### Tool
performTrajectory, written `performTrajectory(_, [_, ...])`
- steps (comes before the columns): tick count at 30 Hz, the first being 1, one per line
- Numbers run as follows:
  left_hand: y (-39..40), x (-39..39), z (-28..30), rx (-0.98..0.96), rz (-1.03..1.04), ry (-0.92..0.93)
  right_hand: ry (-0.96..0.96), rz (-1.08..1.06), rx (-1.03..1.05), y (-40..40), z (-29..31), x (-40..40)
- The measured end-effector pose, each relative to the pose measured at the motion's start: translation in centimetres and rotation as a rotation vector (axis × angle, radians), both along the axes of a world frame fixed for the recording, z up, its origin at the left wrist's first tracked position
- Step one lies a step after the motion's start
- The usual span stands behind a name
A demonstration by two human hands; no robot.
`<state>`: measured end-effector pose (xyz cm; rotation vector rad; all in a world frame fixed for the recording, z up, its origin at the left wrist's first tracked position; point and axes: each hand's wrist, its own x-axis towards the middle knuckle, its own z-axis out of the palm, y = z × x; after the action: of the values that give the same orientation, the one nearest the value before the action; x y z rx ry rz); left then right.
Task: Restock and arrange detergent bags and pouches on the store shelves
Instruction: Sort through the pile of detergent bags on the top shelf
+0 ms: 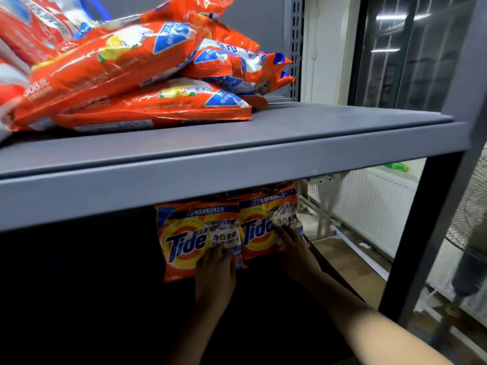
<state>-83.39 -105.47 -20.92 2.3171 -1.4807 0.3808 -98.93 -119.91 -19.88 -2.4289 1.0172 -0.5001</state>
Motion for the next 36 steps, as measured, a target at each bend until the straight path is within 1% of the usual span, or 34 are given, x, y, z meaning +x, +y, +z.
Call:
performTrajectory(2, [0.4, -0.3, 1.3, 0.069, -0.018, 0.068, 0.066, 0.033, 0.072, 0.5, 1.1, -0.4])
performTrajectory(5, [1.7, -1.0, 3.3, 0.108, -0.006, 0.164, 0.019, 0.058, 0.116, 1.8, 2.6, -1.1])
performTrajectory(8, [3.4, -2.1, 5.2, 0.129, 0.048, 0.166, 0.031, 0.079, 0.114, 3.3, 3.8, -2.2])
performTrajectory(14, [7.5, -5.3, 9.0, 0.085, 0.122, 0.191, 0.184, 0.133, 0.03, 7.0, 8.3, -5.2])
performTrajectory(17, [9.5, -7.4, 11.8, 0.147, 0.151, 0.224, 0.295, 0.152, -0.042, 9.4, 11.2, -7.0])
performTrajectory(20, [12.0, -10.0, 15.1, 0.177, 0.163, 0.203, 0.359, 0.176, -0.1, 12.2, 14.1, -9.1])
performTrajectory(22, [14.0, -11.6, 17.3, 0.116, 0.165, 0.155, 0.382, 0.198, -0.123, 13.9, 15.8, -10.0])
performTrajectory(26, [17.4, -13.8, 22.8, -0.085, 0.138, -0.039, 0.35, 0.325, -0.178, 16.7, 20.6, -11.6])
performTrajectory(28, [18.5, -14.2, 25.3, -0.163, 0.112, -0.055, 0.319, 0.385, -0.177, 17.8, 23.1, -12.0])
performTrajectory(30, [19.4, -14.3, 27.4, -0.244, 0.107, -0.032, 0.27, 0.433, -0.169, 18.7, 25.6, -12.2])
performTrajectory(33, [20.2, -13.5, 30.5, -0.389, 0.096, -0.01, 0.135, 0.477, -0.09, 19.9, 29.1, -12.3])
performTrajectory(36, [20.2, -11.4, 33.3, -0.488, 0.093, -0.032, -0.068, 0.456, -0.066, 20.4, 32.2, -11.5])
